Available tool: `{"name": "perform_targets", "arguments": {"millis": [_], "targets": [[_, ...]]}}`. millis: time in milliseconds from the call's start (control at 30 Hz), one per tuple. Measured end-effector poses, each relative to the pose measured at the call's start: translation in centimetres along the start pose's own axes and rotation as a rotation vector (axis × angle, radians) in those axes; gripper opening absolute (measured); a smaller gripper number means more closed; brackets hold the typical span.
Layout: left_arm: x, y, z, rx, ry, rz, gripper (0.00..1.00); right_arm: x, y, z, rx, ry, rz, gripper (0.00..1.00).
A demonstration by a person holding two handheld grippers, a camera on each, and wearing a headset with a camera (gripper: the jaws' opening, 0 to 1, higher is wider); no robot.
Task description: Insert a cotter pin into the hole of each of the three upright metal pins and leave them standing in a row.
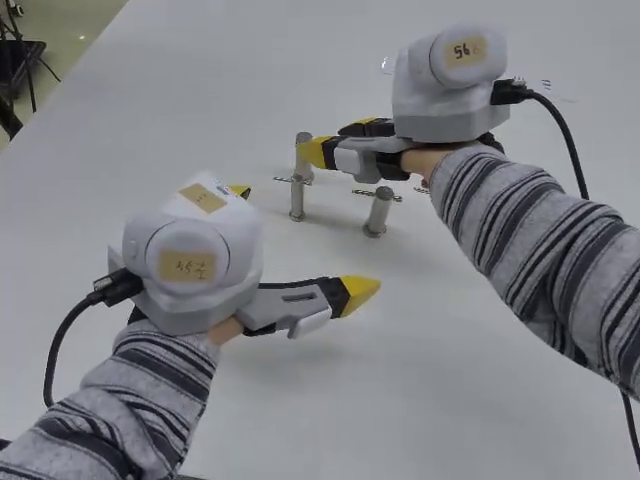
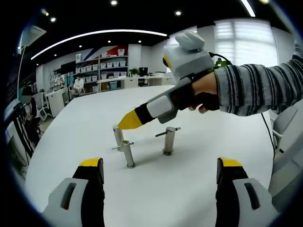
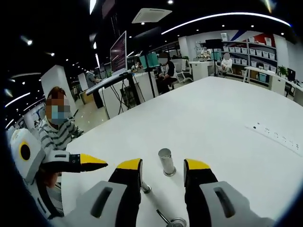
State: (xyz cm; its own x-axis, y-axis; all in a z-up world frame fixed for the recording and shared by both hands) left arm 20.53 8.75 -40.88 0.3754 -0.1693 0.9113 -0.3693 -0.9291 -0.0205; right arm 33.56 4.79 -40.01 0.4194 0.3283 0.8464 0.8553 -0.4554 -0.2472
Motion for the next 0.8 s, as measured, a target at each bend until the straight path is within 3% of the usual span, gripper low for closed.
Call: {"name": "perform_targets", "arguments": {"millis": [333,533,800], "targets": [[-0.4,-0.2,-0.2,-0.005,-0.026,-0.012,0.99,-0.2,0.3,2.6,-0.037,-0.037,-0.044,0.23],[-0.5,-0.5,-0.2,-0.007,-0.021,-0.030,0.99,-0.6,0.6,3.6,-0.057,-0.053,-0.040,0.19],[-0.5,-0.4,0.1,-0.018,-0.015,-0.057,0.99,-0.7,0.5,3.5,-0.087,-0.052,-0.021,0.10]]}}
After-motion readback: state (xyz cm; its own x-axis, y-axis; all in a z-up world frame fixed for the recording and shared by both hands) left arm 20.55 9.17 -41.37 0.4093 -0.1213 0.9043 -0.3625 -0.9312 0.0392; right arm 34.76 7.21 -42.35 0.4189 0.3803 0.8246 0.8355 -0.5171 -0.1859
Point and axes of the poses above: the centre of the closed fingertips' face, and the gripper's own axes: z roughly forward along the fingers, y roughly to its right, x roughly out of its top, the point moved 5 cm from there along -z, roughly backward along the fingers, and after that the axes turned 9 degrees about x, right-handed, at the moved point
